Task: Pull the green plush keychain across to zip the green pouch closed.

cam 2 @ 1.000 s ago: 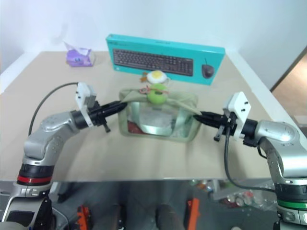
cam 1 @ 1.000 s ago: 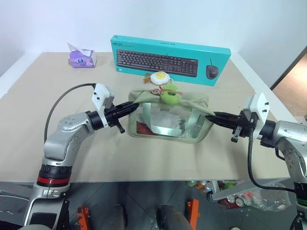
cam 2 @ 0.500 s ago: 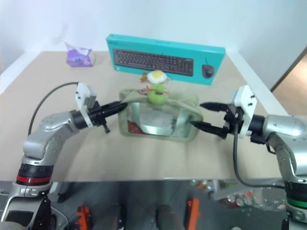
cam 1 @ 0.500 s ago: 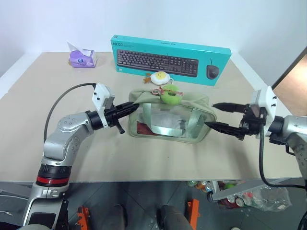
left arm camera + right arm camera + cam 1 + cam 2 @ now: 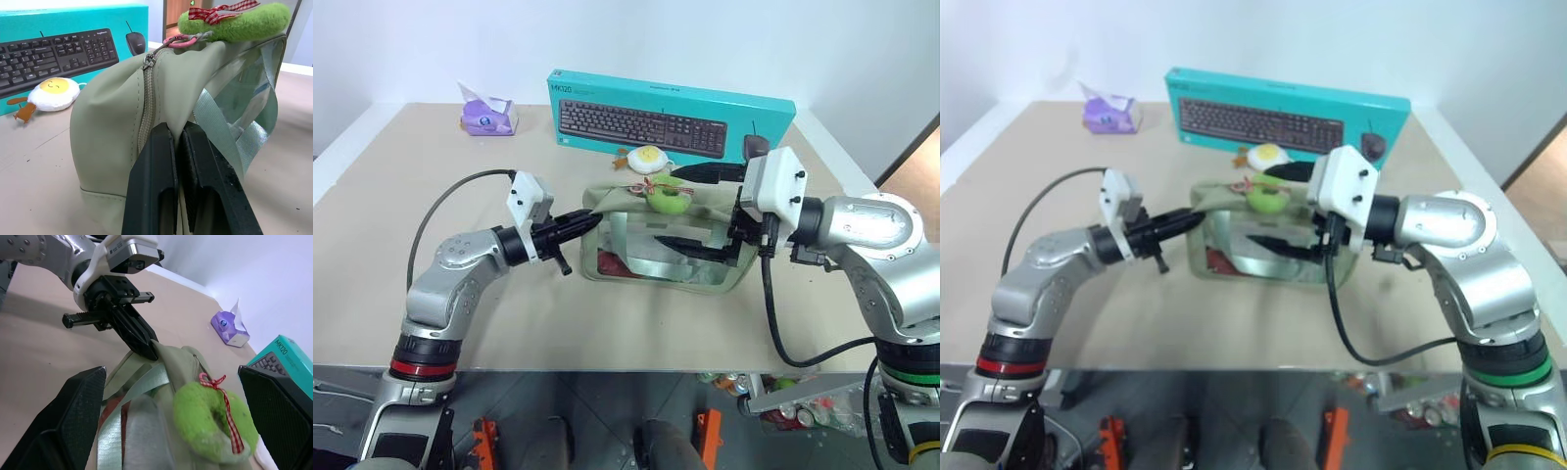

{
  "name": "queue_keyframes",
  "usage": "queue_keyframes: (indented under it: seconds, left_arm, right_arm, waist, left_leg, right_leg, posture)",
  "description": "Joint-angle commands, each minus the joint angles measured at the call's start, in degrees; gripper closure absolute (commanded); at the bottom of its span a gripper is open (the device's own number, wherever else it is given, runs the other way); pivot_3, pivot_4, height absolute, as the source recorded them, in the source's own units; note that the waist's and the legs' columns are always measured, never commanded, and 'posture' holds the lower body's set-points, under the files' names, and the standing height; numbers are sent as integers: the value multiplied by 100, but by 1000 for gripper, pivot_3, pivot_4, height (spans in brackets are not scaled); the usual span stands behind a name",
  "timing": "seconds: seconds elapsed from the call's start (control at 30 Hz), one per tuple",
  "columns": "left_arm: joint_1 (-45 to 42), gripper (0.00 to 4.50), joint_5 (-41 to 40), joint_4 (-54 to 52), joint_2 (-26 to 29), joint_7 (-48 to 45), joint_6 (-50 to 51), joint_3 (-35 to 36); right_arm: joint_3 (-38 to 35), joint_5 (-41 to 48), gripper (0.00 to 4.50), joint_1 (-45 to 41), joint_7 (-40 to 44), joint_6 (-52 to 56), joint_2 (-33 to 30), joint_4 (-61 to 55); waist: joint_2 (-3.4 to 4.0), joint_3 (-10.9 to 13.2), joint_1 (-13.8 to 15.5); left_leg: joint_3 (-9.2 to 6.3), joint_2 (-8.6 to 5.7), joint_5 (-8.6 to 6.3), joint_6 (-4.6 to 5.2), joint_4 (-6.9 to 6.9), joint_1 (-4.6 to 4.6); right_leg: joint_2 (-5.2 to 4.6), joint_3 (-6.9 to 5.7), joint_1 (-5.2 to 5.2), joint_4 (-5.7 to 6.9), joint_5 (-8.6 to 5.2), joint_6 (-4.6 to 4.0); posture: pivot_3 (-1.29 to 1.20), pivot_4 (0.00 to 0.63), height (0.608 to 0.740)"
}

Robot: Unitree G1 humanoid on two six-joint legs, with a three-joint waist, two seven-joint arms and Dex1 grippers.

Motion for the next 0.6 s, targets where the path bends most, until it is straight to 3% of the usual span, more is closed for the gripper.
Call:
queue_keyframes:
  seconds: [0.03, 0.13, 0.17, 0.23, 0.57, 0.6]
  left_arm:
    - [-1, 4500, -8, -166, -23, 55, 42, -47]
    - [-4, 4500, -14, -183, -55, 90, 55, -53]
    - [-6, 4500, -14, -187, -64, 103, 57, -57]
    - [-2, 4500, -22, -200, -75, 123, 60, -64]
    - [-11, 4500, -12, -146, -78, 136, 42, -70]
    - [-23, 4500, -6, -129, -80, 134, 37, -73]
  right_arm:
    - [60, -403, 22, -138, -43, -487, 142, 327]
    - [134, -739, 22, -69, 26, -943, 205, 703]
    - [156, -835, 269, -27, 52, -1093, 215, 809]
    - [181, -952, 801, 39, 78, -1277, 248, 942]
    - [126, -1072, 4283, 131, 155, -1599, 420, 1110]
    - [118, -1086, 4468, 132, 143, -1615, 432, 1129]
  waist:
    - [0, 0, 1]
    - [0, 0, 1]
    - [0, 0, 1]
    - [0, 0, 3]
    - [0, 0, 5]
    - [0, 0, 5]
  left_leg:
    - [-1, 2, 0, 0, 0, 1]
    - [-4, 7, 1, 0, 0, 3]
    - [-5, 7, 1, 0, 0, 4]
    - [-5, 7, 1, 0, 0, 3]
    - [-8, 6, 1, 0, 0, 3]
    - [-7, 6, 1, 0, 0, 3]
  right_leg:
    - [3, -1, 0, 0, 0, 1]
    - [10, -4, 1, 0, 0, 0]
    - [11, -4, 1, 0, 0, 0]
    - [11, -4, 1, 1, 0, 0]
    - [10, -5, 3, 1, 1, -1]
    - [10, -5, 3, 1, 1, -1]
  posture:
    - [0, 150, 740]
    - [0, 150, 740]
    - [0, 150, 740]
    - [0, 150, 740]
    - [0, 150, 740]
    - [0, 150, 740]
